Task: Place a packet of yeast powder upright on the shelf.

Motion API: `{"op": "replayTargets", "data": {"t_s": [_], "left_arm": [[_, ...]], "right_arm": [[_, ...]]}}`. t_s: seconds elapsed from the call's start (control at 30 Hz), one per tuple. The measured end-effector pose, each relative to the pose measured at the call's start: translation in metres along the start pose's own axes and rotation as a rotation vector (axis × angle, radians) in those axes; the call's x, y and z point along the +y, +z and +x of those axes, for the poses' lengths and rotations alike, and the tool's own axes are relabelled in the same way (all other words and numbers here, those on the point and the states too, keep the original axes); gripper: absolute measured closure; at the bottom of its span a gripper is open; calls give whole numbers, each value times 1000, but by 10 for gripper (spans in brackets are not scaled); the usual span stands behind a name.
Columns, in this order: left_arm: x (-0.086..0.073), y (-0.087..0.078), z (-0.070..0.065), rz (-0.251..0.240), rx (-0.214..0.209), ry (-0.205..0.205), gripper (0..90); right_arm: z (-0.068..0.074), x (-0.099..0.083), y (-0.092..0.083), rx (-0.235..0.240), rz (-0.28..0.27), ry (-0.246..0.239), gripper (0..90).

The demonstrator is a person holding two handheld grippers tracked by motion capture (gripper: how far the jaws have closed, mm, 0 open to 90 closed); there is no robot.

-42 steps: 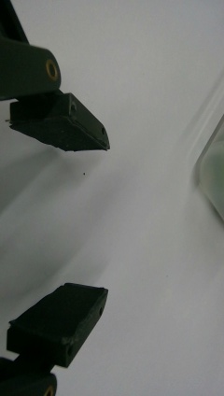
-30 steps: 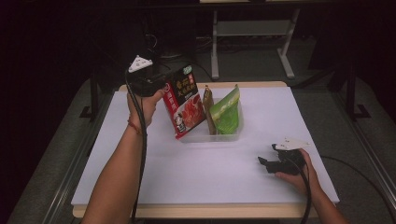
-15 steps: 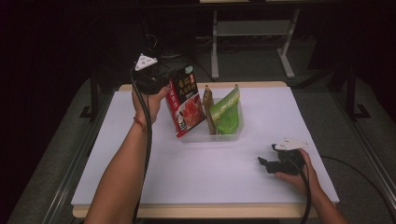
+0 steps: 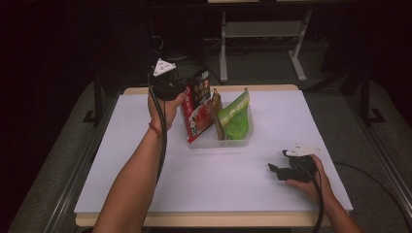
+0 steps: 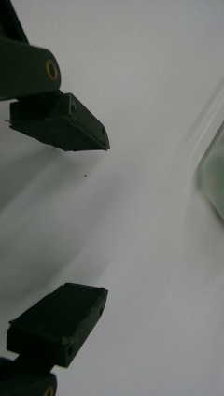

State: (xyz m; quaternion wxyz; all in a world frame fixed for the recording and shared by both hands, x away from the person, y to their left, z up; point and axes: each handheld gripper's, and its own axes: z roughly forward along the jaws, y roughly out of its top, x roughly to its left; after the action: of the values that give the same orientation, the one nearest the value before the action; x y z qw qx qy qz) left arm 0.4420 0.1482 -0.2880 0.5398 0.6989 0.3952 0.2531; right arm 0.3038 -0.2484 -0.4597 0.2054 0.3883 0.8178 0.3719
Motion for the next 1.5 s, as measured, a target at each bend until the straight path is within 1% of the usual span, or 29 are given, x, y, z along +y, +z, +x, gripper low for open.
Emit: {"op": "replayTargets", "data": {"t_s": [0.03, 0.07, 0.13, 0.2, 0.3, 0.37, 0.43, 0.47, 0.5, 0.57, 0.73, 1.0, 1.07, 1.17, 1.27, 1.5], "left_arm": [[-1, 1, 0, 2, -5, -2, 899], [-2, 2, 0, 9, -20, -5, 899], [-4, 3, -1, 16, -33, 0, 897], [-5, 4, -2, 17, -44, -4, 893], [-7, 5, -4, 20, -57, 2, 890], [-8, 4, -4, 33, -68, 5, 883], [-8, 1, -3, 8, -76, -3, 886], [-7, -1, -2, 4, -83, -6, 878], [-6, -2, -2, 7, -87, -1, 873], [-6, -6, -1, 14, -84, 12, 870], [-10, -8, 3, 32, -83, 9, 864], [-15, -10, 8, 52, -72, 24, 848], [-14, -10, 8, 46, -78, 27, 846], [-13, -11, 7, 51, -77, 42, 835], [-13, -13, 8, 60, -64, 66, 821], [-12, -20, 12, 65, -61, 80, 774]], "right_arm": [[0, 0, 0, 0, -1, 1, 228], [0, 0, 0, 1, -1, 0, 228], [0, 0, 0, 1, -3, -1, 229], [0, 0, 0, 3, -5, -1, 229], [0, 0, 0, 2, -3, -1, 228], [1, 0, 0, 0, -3, -2, 229], [1, 0, 0, 0, -5, -3, 229], [1, 0, -1, -1, -6, -2, 229], [0, 0, -1, 0, -6, -2, 228], [1, 0, 0, -1, -5, -1, 229], [1, 0, 0, -3, -5, -5, 230], [1, 0, 0, -4, 2, -12, 231], [1, 0, 0, -3, -1, -13, 232], [1, 0, 0, -4, -1, -10, 231], [1, 0, 0, -6, -2, -10, 232], [1, 0, -1, -3, -7, -4, 231]]}}
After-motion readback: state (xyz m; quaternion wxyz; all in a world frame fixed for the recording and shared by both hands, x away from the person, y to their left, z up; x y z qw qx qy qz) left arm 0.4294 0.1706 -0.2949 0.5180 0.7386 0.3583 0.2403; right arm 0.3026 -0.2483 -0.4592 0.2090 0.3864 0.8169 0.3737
